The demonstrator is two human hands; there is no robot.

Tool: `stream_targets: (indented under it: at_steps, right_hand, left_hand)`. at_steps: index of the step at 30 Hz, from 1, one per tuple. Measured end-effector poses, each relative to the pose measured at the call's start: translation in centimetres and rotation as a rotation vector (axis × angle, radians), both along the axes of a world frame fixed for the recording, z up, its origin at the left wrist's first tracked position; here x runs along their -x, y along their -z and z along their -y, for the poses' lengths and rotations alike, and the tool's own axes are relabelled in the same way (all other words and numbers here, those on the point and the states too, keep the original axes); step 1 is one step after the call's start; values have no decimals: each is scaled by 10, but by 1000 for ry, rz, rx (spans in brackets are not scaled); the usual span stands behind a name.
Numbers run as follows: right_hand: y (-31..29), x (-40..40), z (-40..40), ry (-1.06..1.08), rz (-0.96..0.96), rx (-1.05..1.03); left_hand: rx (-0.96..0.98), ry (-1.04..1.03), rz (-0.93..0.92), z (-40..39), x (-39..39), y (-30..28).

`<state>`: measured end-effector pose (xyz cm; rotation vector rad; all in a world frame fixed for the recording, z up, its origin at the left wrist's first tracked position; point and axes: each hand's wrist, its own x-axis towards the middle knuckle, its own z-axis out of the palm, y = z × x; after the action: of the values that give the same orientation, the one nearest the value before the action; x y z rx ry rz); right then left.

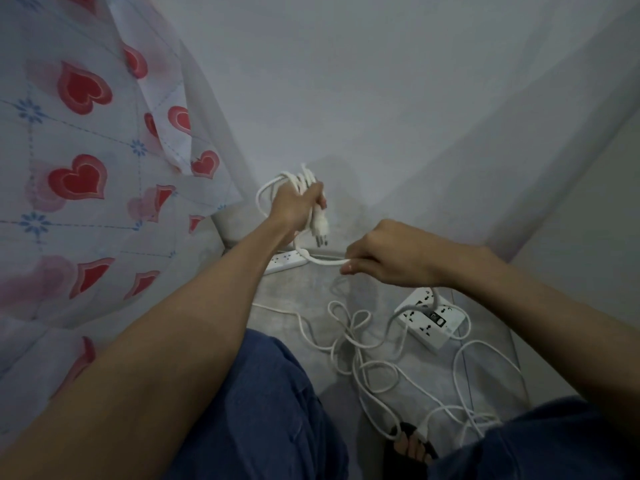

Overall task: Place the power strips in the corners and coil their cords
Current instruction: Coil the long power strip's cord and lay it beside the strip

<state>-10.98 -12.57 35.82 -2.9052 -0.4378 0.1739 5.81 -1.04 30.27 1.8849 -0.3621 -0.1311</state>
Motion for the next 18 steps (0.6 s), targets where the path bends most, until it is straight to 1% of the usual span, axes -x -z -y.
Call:
stream_targets:
  at_steps: [1, 2, 3, 5, 6, 8, 9, 10, 12, 15, 17, 18]
  right_hand:
    - [0, -1, 2, 8, 66, -3]
    - [-1, -3, 4, 32, 133, -15]
    - [-2, -5, 6, 63, 205, -46]
    - [-2, -10, 15, 152, 311, -115]
    - [-1, -13, 21, 205, 333, -135]
    - [4, -18, 34, 317, 328, -180]
    - [6, -21, 41, 374, 311, -208]
    - [10, -23, 49, 433, 296, -234]
    - [16, -26, 64, 536, 273, -278]
    - [25, -27, 79, 659, 246, -322]
    - [30, -30, 82, 731, 233, -378]
    - [33, -32, 82, 765, 236, -415]
  left_hand:
    - [-141, 121, 74, -1, 3, 4]
    - [-267, 232, 107, -3, 8, 5]
    - [-365, 314, 93, -4, 13, 5]
    - [-484, 444, -29, -5, 22, 2]
    - [-484, 537, -152, -4, 26, 0]
    - [-379, 714, -423, -1, 32, -3]
    - [-311, 753, -516, -1, 32, -3]
    - [-262, 782, -569, -2, 32, -5]
    - [-203, 815, -568, -3, 30, -6]
    - [-148, 822, -435, -1, 31, -13]
    - [-160, 759, -336, 2, 33, -20]
    - [-155, 735, -323, 3, 33, -24]
